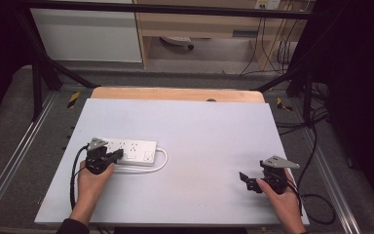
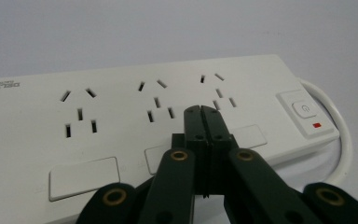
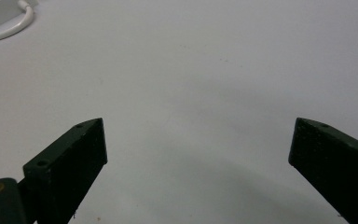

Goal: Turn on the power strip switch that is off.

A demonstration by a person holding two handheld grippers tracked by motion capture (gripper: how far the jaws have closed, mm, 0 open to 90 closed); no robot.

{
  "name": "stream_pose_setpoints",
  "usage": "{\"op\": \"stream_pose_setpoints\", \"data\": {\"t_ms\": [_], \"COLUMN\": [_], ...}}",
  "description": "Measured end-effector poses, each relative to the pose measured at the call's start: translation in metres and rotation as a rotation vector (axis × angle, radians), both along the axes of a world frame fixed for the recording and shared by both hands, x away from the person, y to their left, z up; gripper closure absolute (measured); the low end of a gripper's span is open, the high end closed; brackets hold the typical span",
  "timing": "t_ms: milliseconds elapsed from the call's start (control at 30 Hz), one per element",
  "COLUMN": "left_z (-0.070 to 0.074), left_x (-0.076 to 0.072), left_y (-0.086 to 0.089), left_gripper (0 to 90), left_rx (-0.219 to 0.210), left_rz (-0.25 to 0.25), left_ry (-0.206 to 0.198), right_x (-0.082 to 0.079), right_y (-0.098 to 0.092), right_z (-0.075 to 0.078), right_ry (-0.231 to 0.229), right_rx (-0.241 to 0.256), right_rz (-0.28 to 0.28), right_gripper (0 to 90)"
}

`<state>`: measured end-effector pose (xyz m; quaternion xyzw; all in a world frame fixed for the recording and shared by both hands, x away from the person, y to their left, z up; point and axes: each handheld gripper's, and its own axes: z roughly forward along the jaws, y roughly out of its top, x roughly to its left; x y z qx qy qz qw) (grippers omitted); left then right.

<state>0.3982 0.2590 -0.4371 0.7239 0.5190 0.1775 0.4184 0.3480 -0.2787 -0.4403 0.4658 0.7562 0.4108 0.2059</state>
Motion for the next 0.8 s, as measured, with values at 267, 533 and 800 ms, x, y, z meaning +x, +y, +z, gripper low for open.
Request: {"op": "stream_pose_setpoints", "data": {"t_ms": [267,533,800], "left_z": [0.0001,-0.0008,-0.0016], "left_x": [0.0000,-0.0001,0.0000], "left_y": [0.0003,-0.0016,-0.0009], "left_gripper": [90.0,90.0,90.0], "left_rx": [0.001,0.009,0.007], "left_rz": [0.001,-0.008,-0.012], "left_ry": [0.004,0.014,0.006], "right_x": [0.0000,-0.0002,0.0000], "right_y": [0.0000,0.0001,-0.0001], "right_z": [0.0000,0.0000,-0.0001], "right_ry": [0.000,0.002,0.001], "right_rx": [0.000,0.000,-0.001], "right_rz": [-0.001,-0.001,-0.002], "right_gripper": [4.8,4.8,4.8]}}
